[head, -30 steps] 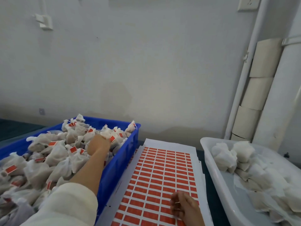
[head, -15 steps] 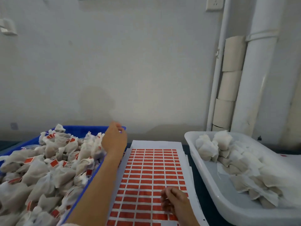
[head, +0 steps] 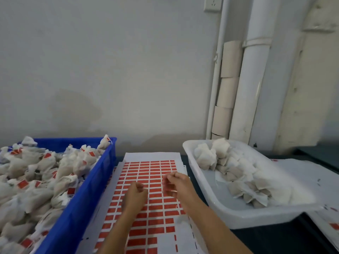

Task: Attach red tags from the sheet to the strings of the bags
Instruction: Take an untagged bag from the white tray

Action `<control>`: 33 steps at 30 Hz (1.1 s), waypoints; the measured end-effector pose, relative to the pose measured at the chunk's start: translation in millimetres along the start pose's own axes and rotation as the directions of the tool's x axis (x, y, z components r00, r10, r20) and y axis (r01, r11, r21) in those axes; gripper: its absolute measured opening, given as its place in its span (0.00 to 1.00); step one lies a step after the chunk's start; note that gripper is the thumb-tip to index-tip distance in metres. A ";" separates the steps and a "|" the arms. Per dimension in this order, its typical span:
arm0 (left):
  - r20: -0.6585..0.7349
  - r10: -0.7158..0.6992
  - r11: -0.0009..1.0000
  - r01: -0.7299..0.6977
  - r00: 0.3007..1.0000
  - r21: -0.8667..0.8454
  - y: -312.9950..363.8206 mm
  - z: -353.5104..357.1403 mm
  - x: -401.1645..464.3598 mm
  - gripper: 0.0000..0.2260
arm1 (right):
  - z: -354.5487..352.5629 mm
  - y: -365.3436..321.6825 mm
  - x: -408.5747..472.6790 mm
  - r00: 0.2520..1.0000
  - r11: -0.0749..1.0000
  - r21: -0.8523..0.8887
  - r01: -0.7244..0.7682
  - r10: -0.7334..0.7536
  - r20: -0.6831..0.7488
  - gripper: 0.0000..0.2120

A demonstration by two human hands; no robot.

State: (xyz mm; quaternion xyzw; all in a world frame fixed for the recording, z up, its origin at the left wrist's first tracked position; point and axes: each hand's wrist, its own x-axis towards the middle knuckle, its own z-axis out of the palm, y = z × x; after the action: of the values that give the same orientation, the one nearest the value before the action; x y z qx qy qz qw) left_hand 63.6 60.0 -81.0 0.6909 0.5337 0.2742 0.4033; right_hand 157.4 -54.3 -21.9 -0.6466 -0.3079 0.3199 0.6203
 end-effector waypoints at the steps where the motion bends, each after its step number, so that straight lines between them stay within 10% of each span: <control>1: 0.006 0.008 1.000 -0.008 1.000 0.002 -4.1 2.4 1.5 0.09 | -3.1 -9.1 7.2 1.000 1.000 0.008 -0.015 0.015 -0.011 0.08; 9: -0.023 0.070 0.997 -0.071 0.997 -0.035 -13.4 4.2 13.4 0.06 | -78.1 -46.8 90.8 0.973 0.996 0.091 0.014 0.007 -0.230 0.08; 12: 0.018 0.109 0.994 -0.108 0.994 -0.016 -12.3 5.0 16.5 0.04 | -114.5 -29.1 125.6 0.916 0.977 -0.213 0.000 -0.085 -0.391 0.10; 16: 0.081 0.130 0.990 -0.134 0.988 0.039 -18.9 5.4 23.4 0.03 | -151.1 3.0 154.8 0.879 0.725 -0.675 -0.134 -0.227 -0.418 0.15; 33: 0.070 0.130 0.990 -0.126 0.989 -0.063 -31.4 5.4 36.6 0.02 | -156.5 33.1 187.2 0.872 0.312 -0.908 -0.281 -0.311 -0.377 0.09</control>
State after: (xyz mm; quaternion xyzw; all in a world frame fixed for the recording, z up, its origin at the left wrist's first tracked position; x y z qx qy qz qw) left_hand 62.0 97.0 -112.4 0.7214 0.4647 0.2893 0.4242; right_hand 395.4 -1.5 -56.8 -0.9392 -0.2742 -0.1035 0.1788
